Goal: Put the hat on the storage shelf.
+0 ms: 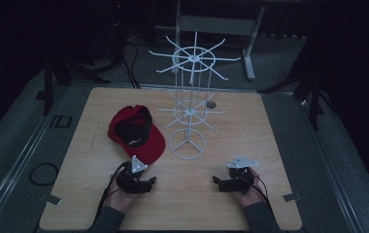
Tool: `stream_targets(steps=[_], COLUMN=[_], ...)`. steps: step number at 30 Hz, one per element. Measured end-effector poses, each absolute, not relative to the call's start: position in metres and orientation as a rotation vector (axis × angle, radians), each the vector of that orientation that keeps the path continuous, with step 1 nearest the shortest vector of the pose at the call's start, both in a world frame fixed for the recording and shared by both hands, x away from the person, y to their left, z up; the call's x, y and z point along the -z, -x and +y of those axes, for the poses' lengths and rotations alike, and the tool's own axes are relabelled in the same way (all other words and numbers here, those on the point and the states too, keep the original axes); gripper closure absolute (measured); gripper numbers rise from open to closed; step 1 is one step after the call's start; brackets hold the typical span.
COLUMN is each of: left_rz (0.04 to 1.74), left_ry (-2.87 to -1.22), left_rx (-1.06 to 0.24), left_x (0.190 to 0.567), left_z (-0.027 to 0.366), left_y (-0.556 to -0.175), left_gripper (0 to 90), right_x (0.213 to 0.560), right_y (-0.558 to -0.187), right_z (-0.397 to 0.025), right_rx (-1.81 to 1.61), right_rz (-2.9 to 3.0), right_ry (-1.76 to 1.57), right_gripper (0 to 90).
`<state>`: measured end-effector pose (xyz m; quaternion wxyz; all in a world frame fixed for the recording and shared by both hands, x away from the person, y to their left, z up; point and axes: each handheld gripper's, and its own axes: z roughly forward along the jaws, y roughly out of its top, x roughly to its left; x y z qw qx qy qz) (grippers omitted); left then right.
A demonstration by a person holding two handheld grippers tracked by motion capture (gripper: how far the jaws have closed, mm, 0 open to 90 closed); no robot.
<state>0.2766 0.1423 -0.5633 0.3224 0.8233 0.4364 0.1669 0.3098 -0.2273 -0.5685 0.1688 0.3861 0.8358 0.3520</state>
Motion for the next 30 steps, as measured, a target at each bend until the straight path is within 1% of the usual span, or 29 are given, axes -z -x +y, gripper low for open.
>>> stream_targets(steps=[11, 17, 21, 24, 28, 30], left_rz=[1.135, 1.146, 1.153, 1.168, 1.208, 1.23], left_ry=[-2.162, -2.162, -2.155, -2.143, -2.105, -2.082], left_rx=[-0.435, -0.42, -0.407, -0.407, -0.434, -0.42], left_x=[0.563, 0.561, 0.56, 0.559, 0.558, 0.557], left_z=[0.144, 0.148, 0.152, 0.155, 0.163, 0.169], left_y=[-0.277, -0.278, -0.279, -0.28, -0.281, -0.283], left_gripper=[36.2, 46.0, 50.7, 51.3, 48.2, 47.4], right_x=[0.568, 0.568, 0.568, 0.568, 0.568, 0.569], right_y=[-0.31, -0.31, -0.31, -0.31, -0.31, -0.31], right_z=[-0.227, -0.227, -0.227, -0.227, -0.227, -0.227], right_rx=[-1.001, -1.001, -1.001, -1.001, -1.002, -1.002], right_rz=[2.376, 2.376, 2.377, 2.377, 2.377, 2.377], right_ry=[-1.098, -1.098, -1.096, -1.097, -1.097, -1.097], right_gripper=[13.1, 13.1, 13.1, 13.1, 13.1, 13.1])
